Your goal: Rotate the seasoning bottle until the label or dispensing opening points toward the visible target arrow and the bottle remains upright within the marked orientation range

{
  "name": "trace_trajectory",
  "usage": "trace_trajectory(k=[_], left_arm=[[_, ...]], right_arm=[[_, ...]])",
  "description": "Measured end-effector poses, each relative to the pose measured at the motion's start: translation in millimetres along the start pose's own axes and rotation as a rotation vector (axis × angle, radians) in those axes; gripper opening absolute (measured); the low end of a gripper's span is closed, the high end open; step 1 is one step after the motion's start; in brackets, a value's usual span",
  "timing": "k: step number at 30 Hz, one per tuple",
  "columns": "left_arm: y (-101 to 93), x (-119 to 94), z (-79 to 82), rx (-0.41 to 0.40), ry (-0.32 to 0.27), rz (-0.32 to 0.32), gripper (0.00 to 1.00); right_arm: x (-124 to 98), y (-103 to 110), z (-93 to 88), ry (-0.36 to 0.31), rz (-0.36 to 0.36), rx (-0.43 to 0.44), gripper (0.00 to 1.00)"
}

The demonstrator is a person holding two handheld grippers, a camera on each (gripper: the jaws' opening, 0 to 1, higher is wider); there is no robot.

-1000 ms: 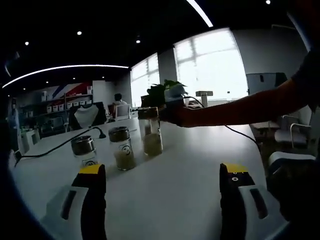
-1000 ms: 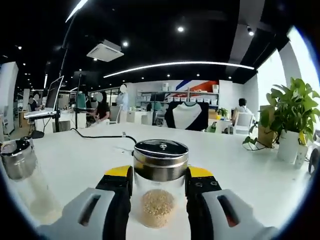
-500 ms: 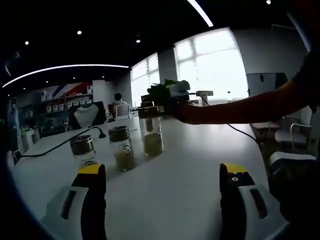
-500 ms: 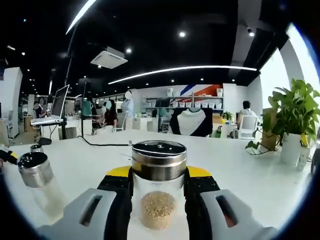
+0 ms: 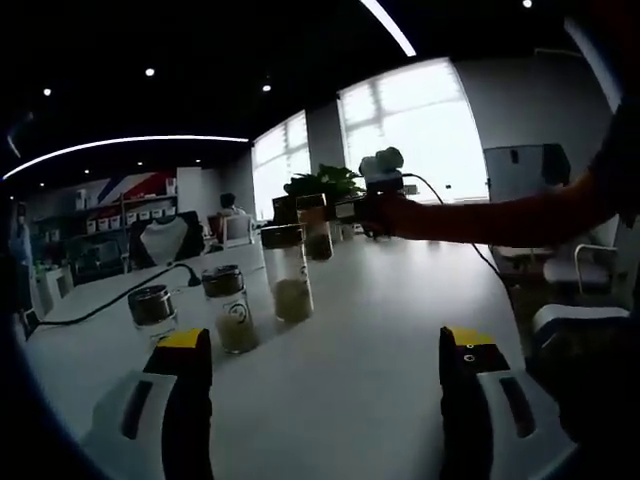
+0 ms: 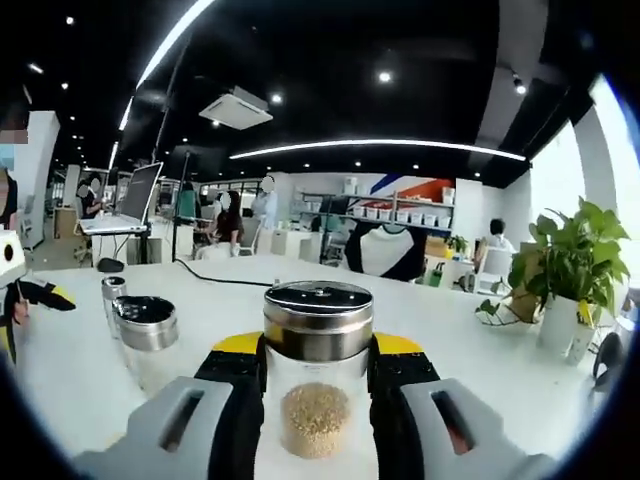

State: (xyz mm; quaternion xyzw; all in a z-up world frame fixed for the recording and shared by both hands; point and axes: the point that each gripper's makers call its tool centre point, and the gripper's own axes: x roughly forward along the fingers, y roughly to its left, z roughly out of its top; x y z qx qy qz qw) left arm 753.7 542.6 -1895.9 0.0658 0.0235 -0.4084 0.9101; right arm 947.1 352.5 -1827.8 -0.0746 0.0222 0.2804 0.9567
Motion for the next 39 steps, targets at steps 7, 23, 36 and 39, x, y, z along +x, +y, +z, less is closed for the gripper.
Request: trace_trajectory(k=[7,23,36,39], left_arm=[[-3.3,-1,3.1,-0.002,-0.008,-0.005,0.99],[-11.9,7,7.2,-0.055,-0.03,-0.024,0.98],[-36.6,31,14.5,-0.031,-0.015,-0.085,0.95],[-41.8,35,14.6,-0.033,-0.017,-0.099,0.93]], right_arm=[[-24,8,-0.9,-0.023,0.013,0.028,0.37],[-67,49,5.0,-0.094,0.087,0.092,0.38],[-93,132,17.7,-0.158,0.328,0.086,0.37],[-98,153,21.6,-0.17,0.406,0.1,0.37]])
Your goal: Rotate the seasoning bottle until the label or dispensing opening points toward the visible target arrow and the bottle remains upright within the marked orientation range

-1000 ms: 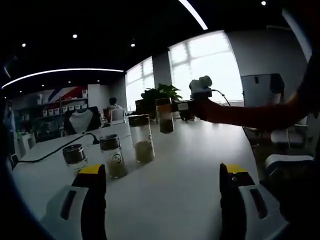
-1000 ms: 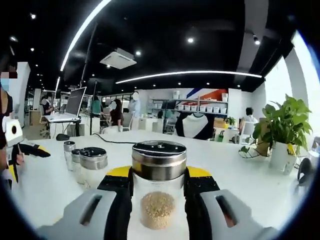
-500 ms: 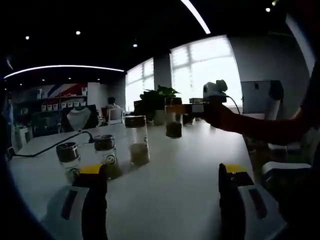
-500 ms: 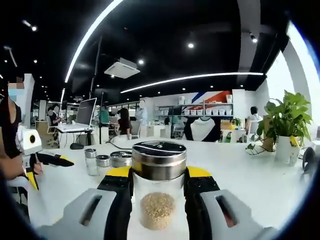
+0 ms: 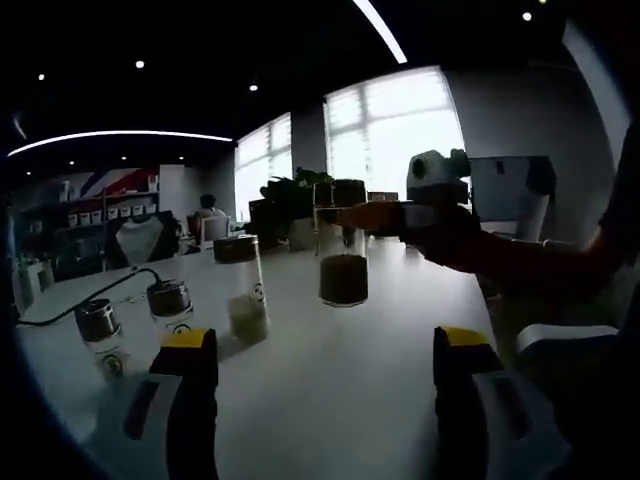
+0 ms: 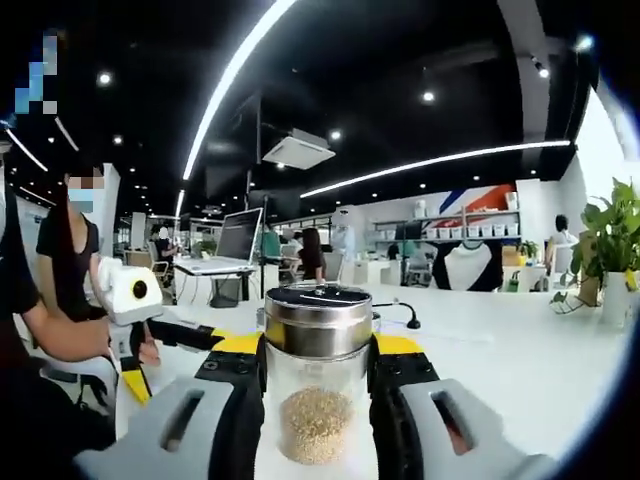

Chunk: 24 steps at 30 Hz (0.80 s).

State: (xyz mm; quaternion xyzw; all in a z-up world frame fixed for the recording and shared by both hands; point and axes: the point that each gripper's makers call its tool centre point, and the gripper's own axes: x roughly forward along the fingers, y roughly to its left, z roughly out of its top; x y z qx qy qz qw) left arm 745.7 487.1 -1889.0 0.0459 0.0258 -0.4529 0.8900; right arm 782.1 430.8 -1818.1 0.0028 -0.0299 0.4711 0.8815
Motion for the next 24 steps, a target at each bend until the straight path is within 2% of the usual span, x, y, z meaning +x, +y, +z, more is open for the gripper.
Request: trace_trajectory(k=[3,9,15,20,24], left_arm=[[-7.0,3,2.2,-0.003,-0.014,-0.025,0.93],[-17.3,3,6.7,0.013,-0.04,-0.054,0.86],[-35.4,-5,9.7,0.052,-0.089,-0.127,0.79],[-37.0,-12,9.0,0.059,-0.103,-0.147,0.7],[-36.5,-15,9.4,0.044,-0.112,-0.161,0.64]], right_arm=[[4,17,-1.2,0.009,0.058,0.01,0.37],[8,49,-5.2,0.006,0.165,0.018,0.37],[10,75,-7.9,-0.007,0.276,0.054,0.37],[13,96,-9.3,0.002,0.366,0.043,0.37],[16,108,-12.2,0.015,0.413,0.033,0.37]])
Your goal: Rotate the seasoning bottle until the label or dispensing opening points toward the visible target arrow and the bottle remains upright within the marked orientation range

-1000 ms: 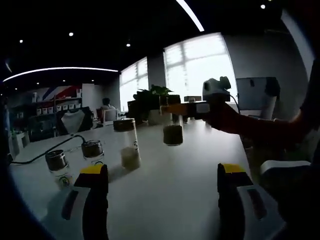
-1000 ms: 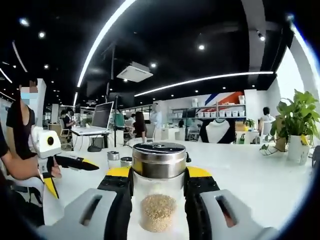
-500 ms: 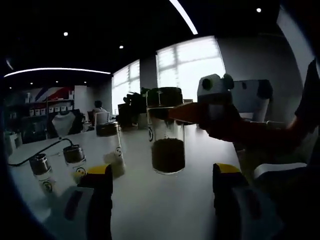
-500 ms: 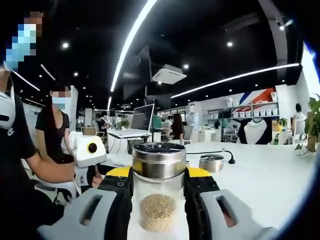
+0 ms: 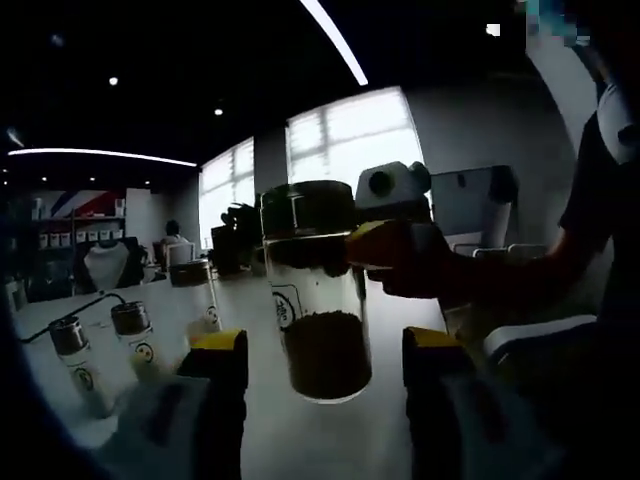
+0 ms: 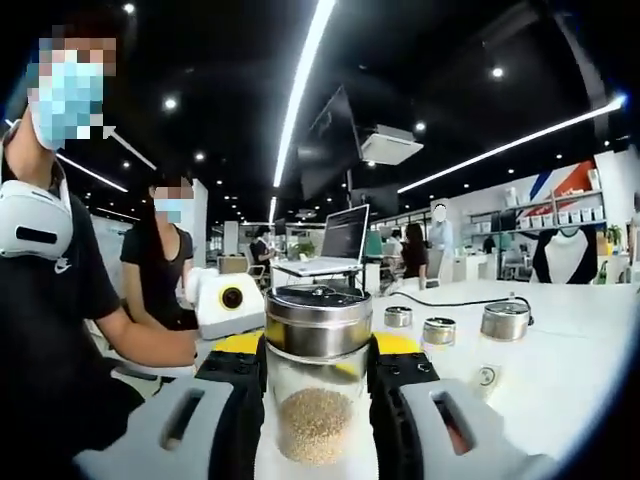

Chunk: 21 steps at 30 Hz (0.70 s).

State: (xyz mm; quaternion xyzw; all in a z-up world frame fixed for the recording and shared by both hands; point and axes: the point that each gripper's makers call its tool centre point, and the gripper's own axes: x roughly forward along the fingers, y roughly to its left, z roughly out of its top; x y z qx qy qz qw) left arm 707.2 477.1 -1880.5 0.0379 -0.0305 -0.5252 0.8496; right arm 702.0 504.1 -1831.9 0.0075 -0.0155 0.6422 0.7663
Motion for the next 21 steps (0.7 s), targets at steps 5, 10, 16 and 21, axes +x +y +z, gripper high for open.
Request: trace_trajectory(k=[5,10,16,21], left_arm=[[-0.1,-4,1.8,-0.026,-0.018,-0.012,0.58],[-0.5,-7,3.7,-0.04,-0.03,-0.02,0.52],[-3.4,-10,3.5,-0.036,-0.026,-0.025,0.43],[2.9,-11,5.0,0.017,-0.007,0.07,0.41]], right_arm=[[6,10,-1.4,0.008,0.049,-0.013,0.37],[9,16,-1.1,0.004,0.09,0.002,0.37],[13,14,-1.6,0.003,0.078,-0.005,0.38],[13,5,-0.9,-0.018,0.025,0.006,0.38]])
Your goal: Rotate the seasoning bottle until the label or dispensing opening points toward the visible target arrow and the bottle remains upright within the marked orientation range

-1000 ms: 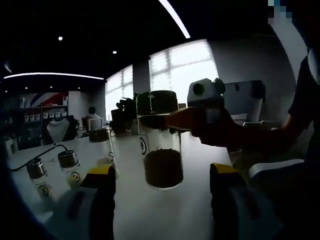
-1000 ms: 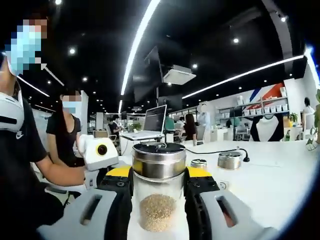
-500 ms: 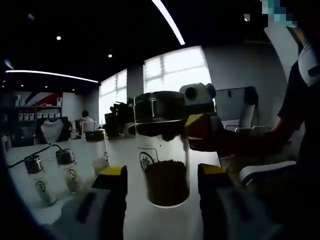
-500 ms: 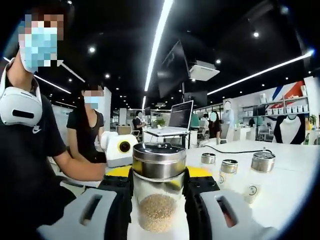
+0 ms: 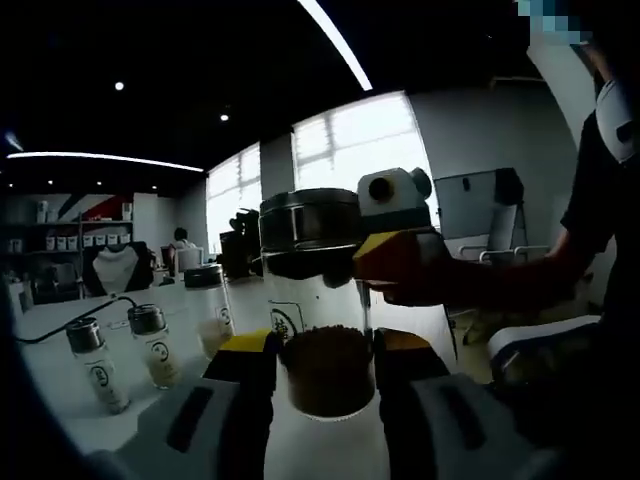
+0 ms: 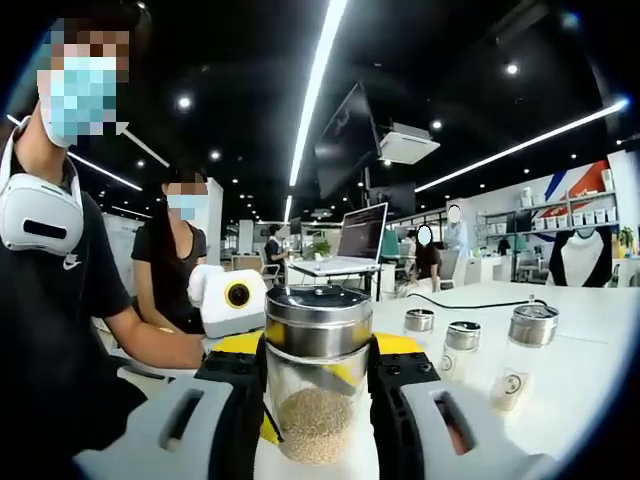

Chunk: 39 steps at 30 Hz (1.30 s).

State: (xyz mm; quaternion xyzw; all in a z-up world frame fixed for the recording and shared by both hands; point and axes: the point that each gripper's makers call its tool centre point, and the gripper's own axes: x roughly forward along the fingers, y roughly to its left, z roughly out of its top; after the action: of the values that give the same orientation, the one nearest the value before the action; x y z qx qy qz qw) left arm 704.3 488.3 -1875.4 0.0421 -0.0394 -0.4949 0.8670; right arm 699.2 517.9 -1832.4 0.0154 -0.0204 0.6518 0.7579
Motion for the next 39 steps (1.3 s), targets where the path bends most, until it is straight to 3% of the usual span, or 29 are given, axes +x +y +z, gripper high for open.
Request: trace_trajectory(k=[8,11,16,22,26,27,34,39], left_arm=[[8.1,1,-2.0,0.046,0.039,0.104,0.4],[18.8,-1,-2.1,0.091,0.055,0.189,0.4],[34.8,-5,-2.2,0.085,0.065,0.3,0.4],[37.9,-7,-4.6,0.064,0.065,0.327,0.4],[42.2,-9,-6.3,0.134,0.094,0.397,0.4],[41.6,-8,-6.7,0.136,0.095,0.407,0.4],[40.3,-7,-9.6,0.104,0.085,0.414,0.4],[32.7,-3,-5.6,0.042,0.031,0.307,0.4]], right_arm=[[2,-4,-0.7,-0.015,-0.061,-0.033,0.38],[5,-10,0.3,-0.013,-0.131,-0.068,0.37],[9,-22,2.8,-0.026,-0.28,-0.068,0.36],[17,-24,0.2,-0.033,-0.365,-0.076,0.37],[19,-26,-0.7,-0.04,-0.406,-0.082,0.37],[21,-27,-2.0,-0.035,-0.424,-0.118,0.38],[19,-30,-4.5,-0.039,-0.464,-0.085,0.37],[11,-30,-3.3,-0.041,-0.431,-0.06,0.37]])
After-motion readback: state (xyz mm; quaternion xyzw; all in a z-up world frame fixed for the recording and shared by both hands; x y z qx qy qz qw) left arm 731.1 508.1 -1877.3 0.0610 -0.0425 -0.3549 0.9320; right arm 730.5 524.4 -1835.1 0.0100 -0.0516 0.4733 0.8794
